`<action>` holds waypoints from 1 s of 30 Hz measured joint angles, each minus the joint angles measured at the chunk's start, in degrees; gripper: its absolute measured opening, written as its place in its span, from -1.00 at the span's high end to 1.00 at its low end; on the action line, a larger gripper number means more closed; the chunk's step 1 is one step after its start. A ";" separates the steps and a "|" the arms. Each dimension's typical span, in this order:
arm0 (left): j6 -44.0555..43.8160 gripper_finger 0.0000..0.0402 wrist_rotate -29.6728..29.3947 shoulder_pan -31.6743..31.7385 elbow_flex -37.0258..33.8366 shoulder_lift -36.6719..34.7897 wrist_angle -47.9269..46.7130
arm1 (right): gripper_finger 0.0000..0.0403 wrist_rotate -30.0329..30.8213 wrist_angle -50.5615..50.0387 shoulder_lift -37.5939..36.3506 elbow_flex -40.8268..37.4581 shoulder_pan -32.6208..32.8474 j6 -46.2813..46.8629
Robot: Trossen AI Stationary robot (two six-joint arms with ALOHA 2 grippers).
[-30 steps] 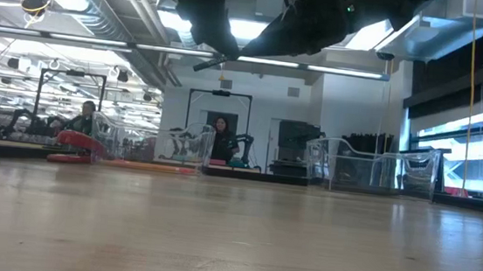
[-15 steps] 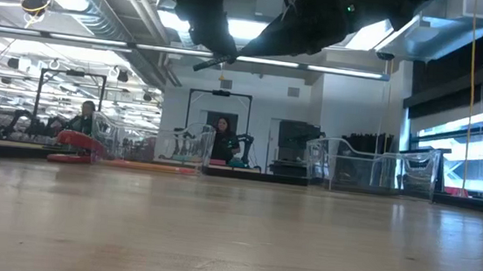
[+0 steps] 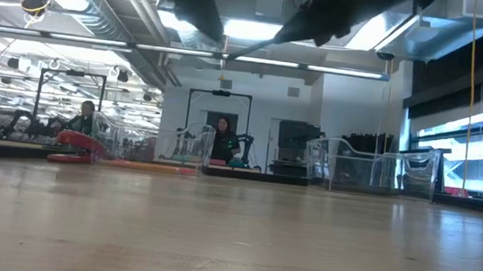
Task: Sort crayons/erasers/pens/pencils in bins
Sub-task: Put the green crayon into the bottom transparent bin
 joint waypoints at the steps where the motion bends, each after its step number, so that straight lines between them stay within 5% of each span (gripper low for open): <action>1: 0.00 0.39 -0.63 -0.43 0.00 -1.10 -0.47 | 0.84 0.02 -1.46 -0.91 0.00 0.10 0.98; 13: -0.39 0.39 -2.07 -7.66 0.00 -10.86 -0.66 | 0.84 5.00 -13.66 -10.08 0.61 4.97 9.64; 20: -4.75 0.39 -4.93 -13.91 0.00 -11.54 -5.33 | 0.85 9.01 -31.76 -9.69 9.84 12.12 23.13; 30: -7.57 0.39 -9.59 -23.20 0.00 -11.49 -6.87 | 0.85 5.11 -51.09 -5.57 22.00 22.97 45.05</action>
